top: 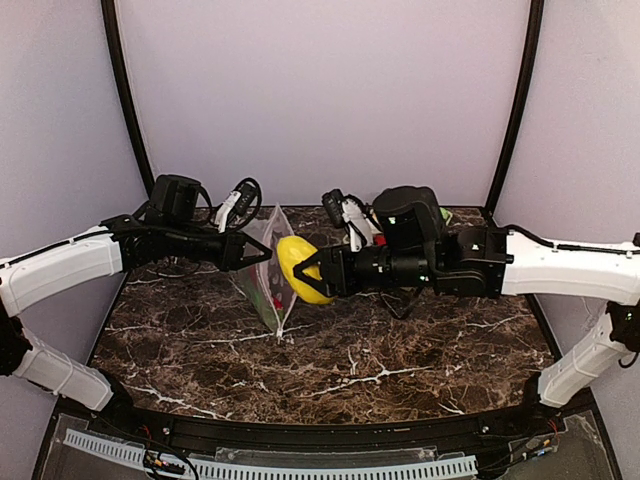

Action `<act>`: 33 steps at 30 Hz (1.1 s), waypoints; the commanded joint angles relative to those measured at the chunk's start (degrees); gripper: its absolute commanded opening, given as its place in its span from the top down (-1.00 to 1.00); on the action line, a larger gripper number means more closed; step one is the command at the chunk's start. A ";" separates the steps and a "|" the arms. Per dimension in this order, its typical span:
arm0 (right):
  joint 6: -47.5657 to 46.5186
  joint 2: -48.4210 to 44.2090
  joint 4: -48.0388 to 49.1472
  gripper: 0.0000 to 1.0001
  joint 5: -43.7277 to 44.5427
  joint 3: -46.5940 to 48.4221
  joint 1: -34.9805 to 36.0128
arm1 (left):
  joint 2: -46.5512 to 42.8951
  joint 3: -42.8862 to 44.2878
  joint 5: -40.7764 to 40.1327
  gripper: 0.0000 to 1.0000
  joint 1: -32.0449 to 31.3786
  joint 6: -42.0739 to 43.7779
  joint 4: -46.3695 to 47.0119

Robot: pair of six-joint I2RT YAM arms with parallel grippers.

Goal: Place the food in the zip-top bag and seal the zipper
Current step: Place the fake vegetable in the zipper food storage bag.

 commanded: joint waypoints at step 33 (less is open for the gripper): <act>14.52 22.80 -0.65 -0.27 21.23 17.69 1.30 | 0.59 -1.06 3.82 0.99 0.32 -1.62 2.16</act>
